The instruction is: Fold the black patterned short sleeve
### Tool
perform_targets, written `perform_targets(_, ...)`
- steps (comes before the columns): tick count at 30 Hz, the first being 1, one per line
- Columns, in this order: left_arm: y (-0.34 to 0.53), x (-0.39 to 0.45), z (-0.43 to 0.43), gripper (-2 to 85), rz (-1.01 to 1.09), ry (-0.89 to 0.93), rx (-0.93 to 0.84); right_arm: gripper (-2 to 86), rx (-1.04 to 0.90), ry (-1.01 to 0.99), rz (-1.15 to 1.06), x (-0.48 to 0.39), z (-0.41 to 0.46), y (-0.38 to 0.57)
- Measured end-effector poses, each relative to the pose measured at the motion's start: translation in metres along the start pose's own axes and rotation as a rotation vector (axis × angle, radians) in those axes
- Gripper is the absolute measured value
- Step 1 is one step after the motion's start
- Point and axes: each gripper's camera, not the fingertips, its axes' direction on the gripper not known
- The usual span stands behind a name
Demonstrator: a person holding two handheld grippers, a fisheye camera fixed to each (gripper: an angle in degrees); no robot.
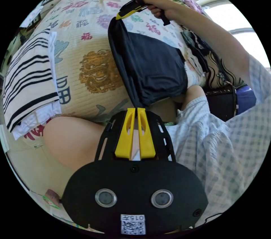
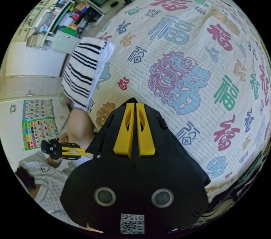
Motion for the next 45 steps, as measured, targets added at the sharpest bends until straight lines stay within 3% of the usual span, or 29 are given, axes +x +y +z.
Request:
perform_targets(7, 0.002, 0.092, 0.010, -0.5, 0.288, 0.071, 0.086, -0.4, 0.244, -0.198, 0.026, 0.067, -0.146, 0.126)
perform_targets(14, -0.045, 0.204, 0.091, -0.4, 0.628, 0.135, -0.031, -0.2, 0.408, -0.283, 0.176, 0.166, -0.232, 0.255)
perform_targets(20, -0.086, 0.254, 0.154, -0.2, 0.742, 0.154, -0.146, 0.2, 0.466, -0.353, 0.334, 0.233, -0.257, 0.314)
perform_targets(27, -0.135, 0.262, 0.203, 4.4, 0.719, 0.143, -0.262, 3.4, 0.467, -0.331, 0.429, 0.253, -0.289, 0.333)
perform_targets(31, -0.164, 0.244, 0.206, 7.5, 0.669, 0.272, -0.362, 6.3, 0.526, -0.299, 0.427, 0.239, -0.328, 0.360)
perform_targets(34, -0.186, 0.214, 0.152, 8.4, 0.657, 0.238, -0.211, 8.1, 0.502, -0.273, 0.400, 0.227, -0.354, 0.377)
perform_targets(38, -0.261, 0.113, 0.080, 10.9, 0.426, 0.099, 0.029, 11.0, 0.471, -0.300, 0.380, 0.216, -0.373, 0.377)
perform_targets(41, -0.313, 0.033, 0.075, 11.9, 0.204, 0.115, 0.034, 13.6, 0.414, -0.386, 0.390, 0.214, -0.369, 0.363)
perform_targets(45, -0.346, -0.009, 0.088, 12.3, 0.106, 0.224, 0.027, 12.3, 0.384, -0.429, 0.437, 0.215, -0.371, 0.360)
